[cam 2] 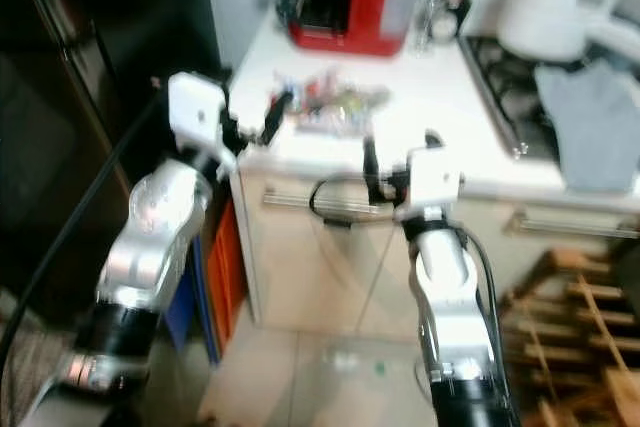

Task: Restocking fridge

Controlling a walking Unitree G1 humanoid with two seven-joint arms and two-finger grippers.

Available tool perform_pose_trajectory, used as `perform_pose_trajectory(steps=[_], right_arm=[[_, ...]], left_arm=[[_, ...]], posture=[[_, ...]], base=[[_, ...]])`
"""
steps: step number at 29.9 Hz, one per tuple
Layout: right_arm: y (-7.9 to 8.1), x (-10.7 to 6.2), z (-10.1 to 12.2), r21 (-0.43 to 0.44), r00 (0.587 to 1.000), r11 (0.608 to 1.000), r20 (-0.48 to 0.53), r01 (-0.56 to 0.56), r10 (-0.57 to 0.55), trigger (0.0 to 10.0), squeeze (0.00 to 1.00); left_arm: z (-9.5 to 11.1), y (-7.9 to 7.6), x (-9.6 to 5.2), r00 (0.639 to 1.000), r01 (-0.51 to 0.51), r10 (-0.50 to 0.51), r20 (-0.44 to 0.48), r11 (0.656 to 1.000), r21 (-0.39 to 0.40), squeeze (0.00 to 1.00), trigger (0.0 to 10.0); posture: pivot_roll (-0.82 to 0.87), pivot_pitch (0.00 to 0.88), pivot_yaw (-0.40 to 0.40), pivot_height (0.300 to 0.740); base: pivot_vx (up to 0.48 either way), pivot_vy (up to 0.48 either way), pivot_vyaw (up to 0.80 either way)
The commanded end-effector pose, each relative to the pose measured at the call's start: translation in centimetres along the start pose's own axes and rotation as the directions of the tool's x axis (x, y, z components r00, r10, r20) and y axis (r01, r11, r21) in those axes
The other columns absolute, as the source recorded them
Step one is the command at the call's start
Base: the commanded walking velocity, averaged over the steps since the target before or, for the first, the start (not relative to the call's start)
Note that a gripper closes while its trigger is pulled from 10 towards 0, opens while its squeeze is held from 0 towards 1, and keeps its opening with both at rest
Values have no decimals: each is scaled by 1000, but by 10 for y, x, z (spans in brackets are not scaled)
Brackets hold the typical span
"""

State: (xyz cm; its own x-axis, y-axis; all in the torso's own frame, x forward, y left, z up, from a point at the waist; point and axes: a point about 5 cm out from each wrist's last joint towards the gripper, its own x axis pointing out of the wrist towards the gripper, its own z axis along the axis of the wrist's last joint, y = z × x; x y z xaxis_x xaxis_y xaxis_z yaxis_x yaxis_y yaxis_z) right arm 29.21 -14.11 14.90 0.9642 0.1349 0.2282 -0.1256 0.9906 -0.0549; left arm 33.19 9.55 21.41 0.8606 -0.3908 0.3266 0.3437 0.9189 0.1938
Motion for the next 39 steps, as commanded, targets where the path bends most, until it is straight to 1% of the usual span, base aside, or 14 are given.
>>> perform_pose_trajectory(steps=[1,3,7,8,9,10,13,18,19,20,22,25,33,39], right_arm=[[-5,-1,1,-14,1000,1000,12,14,-14,10000,0],[-4,-1,1,-16,1000,1000,20,13,-13,10000,0],[-3,0,3,-16,999,999,31,27,-27,10000,0],[-3,1,5,-11,999,1000,40,26,-26,10000,0],[-3,1,5,-11,999,1000,40,26,-26,10000,0],[-2,2,7,-10,999,1000,49,24,-24,10000,0],[0,2,9,-16,998,1000,63,16,-15,10000,0],[3,1,9,-14,997,1000,70,15,-14,10000,0],[4,1,9,-12,998,1000,69,16,-15,10000,0],[4,0,8,-11,998,1000,68,16,-16,10000,0],[4,-3,6,-5,998,1000,63,25,-24,10000,0],[3,-7,4,-4,998,999,54,33,-33,10000,0],[6,-15,1,-1,999,999,38,37,-37,10000,0],[6,-16,-2,1,999,999,26,37,-37,10000,0]], left_arm=[[5,-9,7,999,40,-40,14,999,-16,0,10000],[6,-9,8,999,40,-40,19,999,-8,0,10000],[15,2,14,998,-35,31,46,996,88,0,10000],[28,15,23,996,-52,45,73,994,93,0,10000],[28,15,23,996,-52,45,73,994,93,0,10000],[38,26,29,995,-49,39,95,993,108,0,10000],[43,43,37,995,-29,16,96,991,132,0,10000],[26,51,44,985,170,-169,-23,983,69,0,10000],[22,49,43,973,230,-230,-30,973,0,0,10000],[19,47,43,958,281,-284,-29,957,-68,0,10000],[11,44,40,909,408,-413,-65,910,-75,0,10000],[10,45,38,870,480,-487,-78,873,-91,0,10000],[-12,67,33,839,491,-496,-224,867,-80,0,10000],[-36,70,23,805,483,-490,-334,869,-108,0,10000]], posture=[[-93,0,-16,740],[-94,0,-14,740],[-93,0,-10,740],[-88,0,-10,740],[-88,0,-10,740],[-87,0,-7,740],[-91,0,-6,740],[-104,0,6,740],[-106,0,10,740],[-106,0,10,740],[-122,0,30,740],[-124,0,37,740],[-126,0,41,740],[-116,0,41,740]], base=[[480,0,0],[480,0,0],[240,0,0],[0,0,0],[0,0,0],[0,0,0],[0,0,0],[0,0,0],[0,0,0],[0,0,0],[0,0,0],[0,0,0],[0,0,0],[0,0,0]])
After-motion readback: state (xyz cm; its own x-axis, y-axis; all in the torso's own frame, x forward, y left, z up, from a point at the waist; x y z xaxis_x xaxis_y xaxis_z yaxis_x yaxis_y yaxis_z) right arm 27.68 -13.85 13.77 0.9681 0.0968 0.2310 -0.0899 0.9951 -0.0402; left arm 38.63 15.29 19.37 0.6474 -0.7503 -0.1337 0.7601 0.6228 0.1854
